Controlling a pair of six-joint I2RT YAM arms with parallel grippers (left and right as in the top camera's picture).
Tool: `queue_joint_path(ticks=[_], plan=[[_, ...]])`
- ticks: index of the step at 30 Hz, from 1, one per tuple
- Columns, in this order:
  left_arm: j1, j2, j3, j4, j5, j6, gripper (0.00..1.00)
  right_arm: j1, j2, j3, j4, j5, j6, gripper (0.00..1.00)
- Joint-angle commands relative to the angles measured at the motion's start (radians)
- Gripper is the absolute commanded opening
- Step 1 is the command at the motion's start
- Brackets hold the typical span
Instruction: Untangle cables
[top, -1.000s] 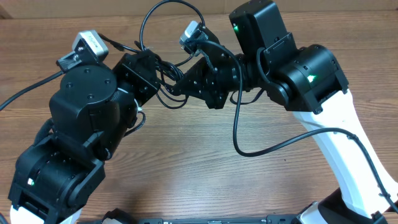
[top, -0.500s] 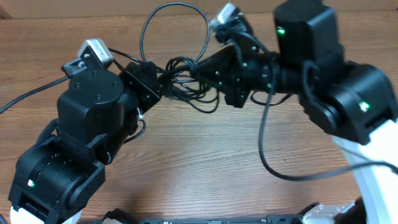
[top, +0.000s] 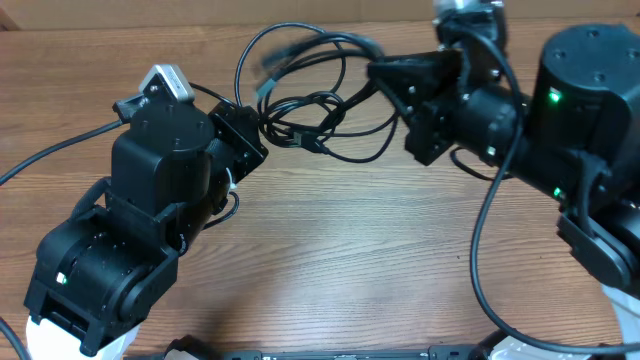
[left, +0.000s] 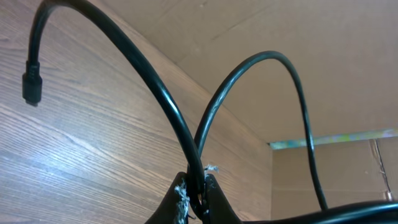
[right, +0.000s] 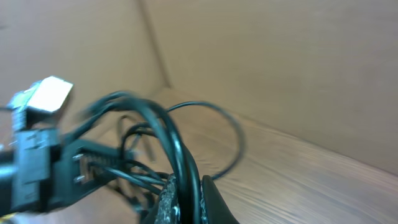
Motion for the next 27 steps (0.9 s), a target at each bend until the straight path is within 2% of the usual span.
queue_joint_path(ticks=[1,10,12,13,15,16,18,20,27], plan=[[0.008,0.006,0.015,-0.027,-0.049,0.040,0.04,-0.015,-0.049,0.007,0.001,0.247,0.061,0.04],[0.008,0.006,0.015,-0.026,-0.049,0.065,0.06,-0.015,-0.050,0.007,-0.047,0.230,0.063,0.04],[0.008,0.006,0.015,-0.022,-0.044,0.065,0.17,-0.015,-0.050,0.007,-0.049,0.174,0.063,0.04],[0.008,0.006,0.015,-0.020,-0.042,0.065,0.32,-0.015,-0.050,0.007,-0.050,0.146,0.063,0.04],[0.008,0.006,0.015,-0.011,-0.020,0.085,0.68,-0.015,-0.050,0.007,-0.047,0.102,0.064,0.04],[0.008,0.006,0.015,-0.001,-0.004,0.116,0.80,-0.015,-0.050,0.007,-0.045,0.094,0.068,0.04],[0.008,0.006,0.015,0.024,0.044,0.212,0.95,-0.015,-0.050,0.007,-0.038,0.094,0.085,0.04],[0.008,0.006,0.015,0.038,0.097,0.305,1.00,-0.015,-0.050,0.007,-0.035,0.093,0.086,0.04],[0.008,0.006,0.015,0.026,0.277,0.650,0.97,-0.015,-0.046,0.007,-0.044,0.087,0.139,0.04]])
